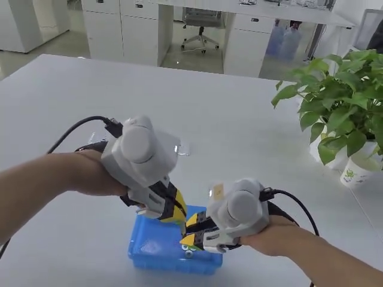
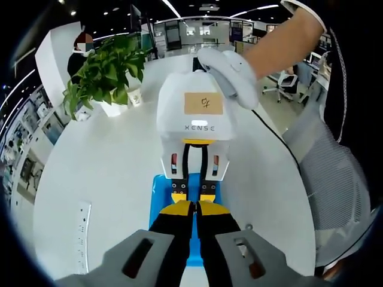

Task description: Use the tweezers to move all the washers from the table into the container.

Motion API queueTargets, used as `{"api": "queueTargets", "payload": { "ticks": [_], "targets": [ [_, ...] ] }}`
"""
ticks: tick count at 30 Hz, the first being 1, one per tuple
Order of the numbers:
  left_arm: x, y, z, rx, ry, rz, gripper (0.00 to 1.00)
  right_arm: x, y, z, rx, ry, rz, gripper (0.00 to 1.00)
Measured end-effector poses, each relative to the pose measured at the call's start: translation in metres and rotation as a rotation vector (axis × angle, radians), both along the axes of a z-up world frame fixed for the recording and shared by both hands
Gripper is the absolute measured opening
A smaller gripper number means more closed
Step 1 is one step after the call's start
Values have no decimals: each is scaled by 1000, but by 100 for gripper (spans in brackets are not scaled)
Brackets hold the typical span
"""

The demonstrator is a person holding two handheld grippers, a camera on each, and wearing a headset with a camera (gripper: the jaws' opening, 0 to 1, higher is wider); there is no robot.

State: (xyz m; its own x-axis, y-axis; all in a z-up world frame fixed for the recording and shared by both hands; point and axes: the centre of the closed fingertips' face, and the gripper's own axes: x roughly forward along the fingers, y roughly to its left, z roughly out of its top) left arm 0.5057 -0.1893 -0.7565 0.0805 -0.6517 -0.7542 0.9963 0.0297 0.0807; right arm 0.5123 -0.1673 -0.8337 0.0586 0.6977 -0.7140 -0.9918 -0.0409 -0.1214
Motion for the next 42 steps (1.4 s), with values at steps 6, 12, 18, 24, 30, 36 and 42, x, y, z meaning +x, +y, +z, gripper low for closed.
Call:
{"api": "queueTargets", "payload": {
  "ticks": [6,12,18,24,30,36,42],
  "targets": [
    [-5,0,10,-4,-11,1,6,-3,1,6,6,-8,0,13],
    [-8,1,12,3,-18,-4,6,-6,1,8,1,-17,4,13],
    [-14,0,16,5,-22,-7,6,-11,1,10,-2,-24,8,13],
    [-22,1,19,9,-27,-10,6,-19,2,14,5,-29,5,13],
    [-32,3,21,15,-29,-10,6,-28,3,17,14,-30,2,13],
    [-40,6,22,21,-24,-6,6,-38,7,19,22,-29,3,13],
    [-51,9,19,26,-13,-5,6,-50,11,17,30,-19,7,13]
  ]
}}
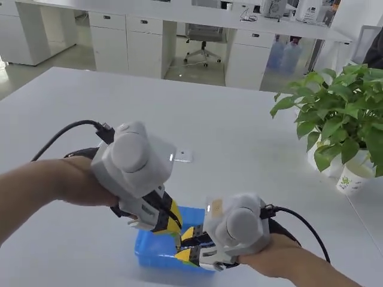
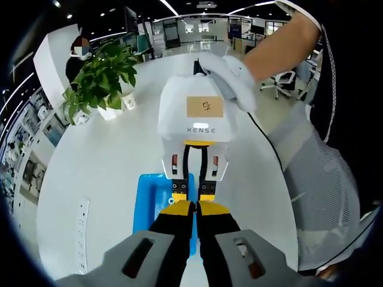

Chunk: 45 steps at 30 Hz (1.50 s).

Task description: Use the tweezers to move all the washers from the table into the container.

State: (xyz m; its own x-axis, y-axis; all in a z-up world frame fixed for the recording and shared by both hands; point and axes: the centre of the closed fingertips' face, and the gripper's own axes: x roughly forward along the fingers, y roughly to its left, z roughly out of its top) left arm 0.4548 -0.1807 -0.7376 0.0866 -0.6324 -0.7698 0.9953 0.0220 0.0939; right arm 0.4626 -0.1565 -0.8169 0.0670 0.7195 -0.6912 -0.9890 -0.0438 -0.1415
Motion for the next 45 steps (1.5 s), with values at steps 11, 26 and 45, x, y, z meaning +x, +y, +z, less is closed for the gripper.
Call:
{"api": "queueTargets", "payload": {
  "ticks": [11,26,45],
  "targets": [
    [-19,3,-10,6,30,4,5,-21,6,-10,13,33,5,13],
    [-36,10,-23,4,55,8,5,-41,12,-23,17,73,14,13],
    [-51,18,-39,8,82,8,5,-58,20,-40,7,109,32,13]
  ]
}}
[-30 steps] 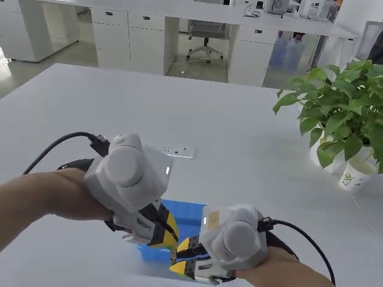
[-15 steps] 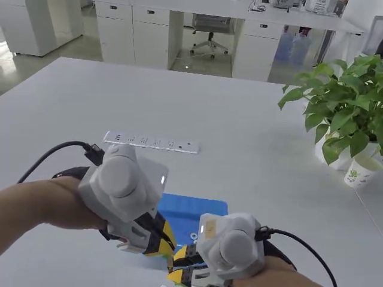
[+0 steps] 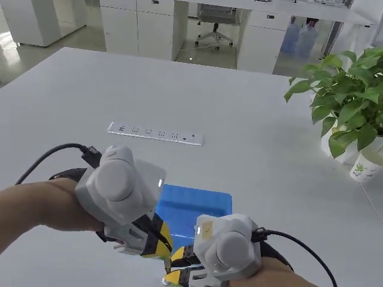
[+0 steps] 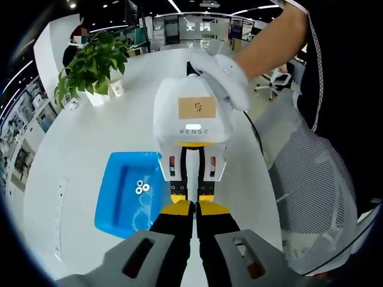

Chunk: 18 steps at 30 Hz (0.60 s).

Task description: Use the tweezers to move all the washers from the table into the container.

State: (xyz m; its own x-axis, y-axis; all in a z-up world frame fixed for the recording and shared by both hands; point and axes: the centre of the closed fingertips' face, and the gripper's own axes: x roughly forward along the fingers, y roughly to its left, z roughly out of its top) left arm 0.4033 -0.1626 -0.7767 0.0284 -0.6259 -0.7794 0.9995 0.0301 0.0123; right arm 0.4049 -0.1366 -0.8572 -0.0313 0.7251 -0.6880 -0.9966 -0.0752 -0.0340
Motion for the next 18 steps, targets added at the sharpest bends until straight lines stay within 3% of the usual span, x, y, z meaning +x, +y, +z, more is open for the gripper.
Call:
{"api": "queueTargets", "payload": {
  "ticks": [18],
  "targets": [
    [-4,2,-10,3,21,0,5,-7,3,-10,-12,25,12,13]
  ]
}}
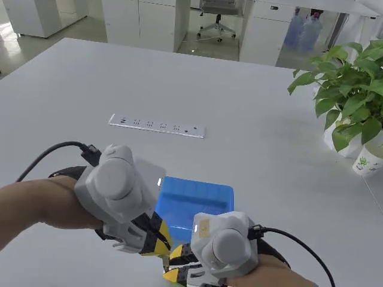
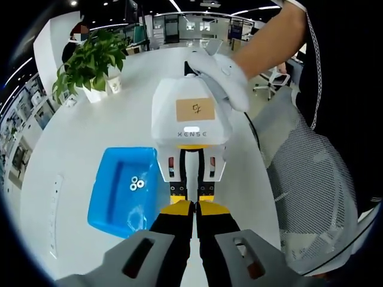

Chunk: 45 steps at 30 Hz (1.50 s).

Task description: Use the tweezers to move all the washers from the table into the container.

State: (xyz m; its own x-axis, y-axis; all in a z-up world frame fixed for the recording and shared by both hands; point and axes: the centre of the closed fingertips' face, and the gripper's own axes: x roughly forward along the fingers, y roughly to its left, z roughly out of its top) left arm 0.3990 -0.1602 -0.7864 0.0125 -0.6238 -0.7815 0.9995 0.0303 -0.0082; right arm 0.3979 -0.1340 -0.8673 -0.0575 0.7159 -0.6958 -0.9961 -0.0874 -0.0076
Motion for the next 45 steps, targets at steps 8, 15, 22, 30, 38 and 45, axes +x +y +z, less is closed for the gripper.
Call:
{"api": "queueTargets", "payload": {
  "ticks": [8,15,22,30,38,45],
  "targets": [
    [-1,0,-5,2,7,3,5,-1,1,-3,-2,3,2,14],
    [-2,0,-8,4,2,1,5,-1,1,-4,0,4,1,14],
    [-1,0,-10,4,6,3,5,0,1,-4,-1,6,1,14],
    [0,-2,-10,-3,8,5,5,0,0,-4,-1,7,-4,14],
    [3,-1,-10,-4,8,16,5,2,2,-4,4,12,-15,14],
    [3,-2,-9,-10,9,15,5,0,2,-4,4,14,-18,12]
  ]
}}
